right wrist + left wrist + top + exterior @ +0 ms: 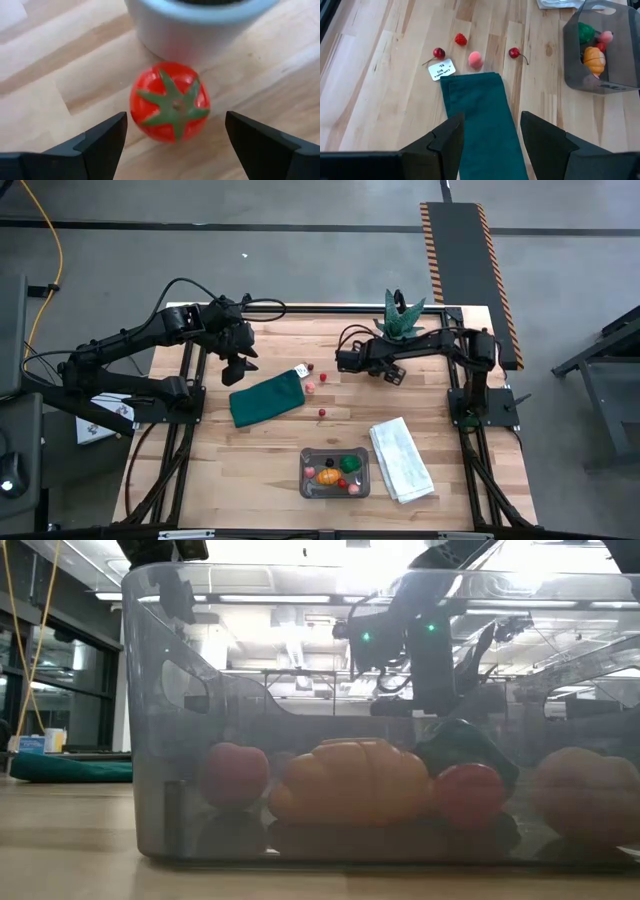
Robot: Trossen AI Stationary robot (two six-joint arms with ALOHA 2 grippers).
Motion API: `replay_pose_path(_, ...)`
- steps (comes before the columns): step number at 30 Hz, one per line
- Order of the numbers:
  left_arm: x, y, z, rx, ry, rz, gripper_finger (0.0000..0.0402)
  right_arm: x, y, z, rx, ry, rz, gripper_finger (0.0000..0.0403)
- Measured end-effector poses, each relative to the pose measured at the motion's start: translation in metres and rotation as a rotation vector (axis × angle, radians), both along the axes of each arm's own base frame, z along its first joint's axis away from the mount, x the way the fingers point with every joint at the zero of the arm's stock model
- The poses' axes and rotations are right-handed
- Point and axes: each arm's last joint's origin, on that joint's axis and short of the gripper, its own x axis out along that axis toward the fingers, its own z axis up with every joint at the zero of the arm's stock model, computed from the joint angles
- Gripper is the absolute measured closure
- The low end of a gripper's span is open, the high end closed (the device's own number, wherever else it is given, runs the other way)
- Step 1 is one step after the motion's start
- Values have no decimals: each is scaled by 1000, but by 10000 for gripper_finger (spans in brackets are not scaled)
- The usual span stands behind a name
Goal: Pick and placing Produce into tupperware
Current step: Put the red tomato into the black bin
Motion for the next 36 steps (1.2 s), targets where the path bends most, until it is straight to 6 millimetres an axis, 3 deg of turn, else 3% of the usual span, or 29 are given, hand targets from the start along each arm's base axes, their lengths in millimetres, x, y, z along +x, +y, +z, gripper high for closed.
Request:
replay_pose_path(11,0,0,0,-3,1,3,220,-3,-16,-9,10,-40,-3,74)
replay_pose_path(36,0,0,0,-5,0,6,220,-7,-15,-14,23,-20,2,76)
